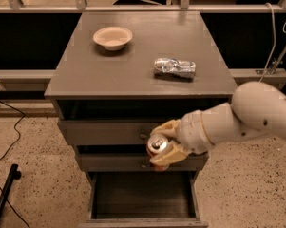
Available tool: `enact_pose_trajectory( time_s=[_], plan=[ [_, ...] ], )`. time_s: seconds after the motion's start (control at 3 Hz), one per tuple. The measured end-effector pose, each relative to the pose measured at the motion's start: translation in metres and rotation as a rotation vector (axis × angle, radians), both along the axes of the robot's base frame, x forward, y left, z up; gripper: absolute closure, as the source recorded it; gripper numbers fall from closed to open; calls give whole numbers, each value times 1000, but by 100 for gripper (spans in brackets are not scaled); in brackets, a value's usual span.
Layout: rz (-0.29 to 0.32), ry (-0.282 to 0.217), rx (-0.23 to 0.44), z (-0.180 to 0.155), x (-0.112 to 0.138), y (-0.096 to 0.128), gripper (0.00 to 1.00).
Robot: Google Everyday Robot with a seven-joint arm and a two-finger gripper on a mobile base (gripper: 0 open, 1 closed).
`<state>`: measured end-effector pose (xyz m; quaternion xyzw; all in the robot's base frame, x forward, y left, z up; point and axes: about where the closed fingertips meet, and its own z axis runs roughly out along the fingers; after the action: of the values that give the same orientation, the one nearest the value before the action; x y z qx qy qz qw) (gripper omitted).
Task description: Place coke can into bottom drawer
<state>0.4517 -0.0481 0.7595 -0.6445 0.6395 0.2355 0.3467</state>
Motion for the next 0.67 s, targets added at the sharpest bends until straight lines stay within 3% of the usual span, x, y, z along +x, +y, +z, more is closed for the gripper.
enact_pose_trajectory(
  time_s=[0.33,0.67],
  plan=[
    [35,46,167,-67,-15,22,100],
    [46,91,153,-142,-29,38,100]
  ],
)
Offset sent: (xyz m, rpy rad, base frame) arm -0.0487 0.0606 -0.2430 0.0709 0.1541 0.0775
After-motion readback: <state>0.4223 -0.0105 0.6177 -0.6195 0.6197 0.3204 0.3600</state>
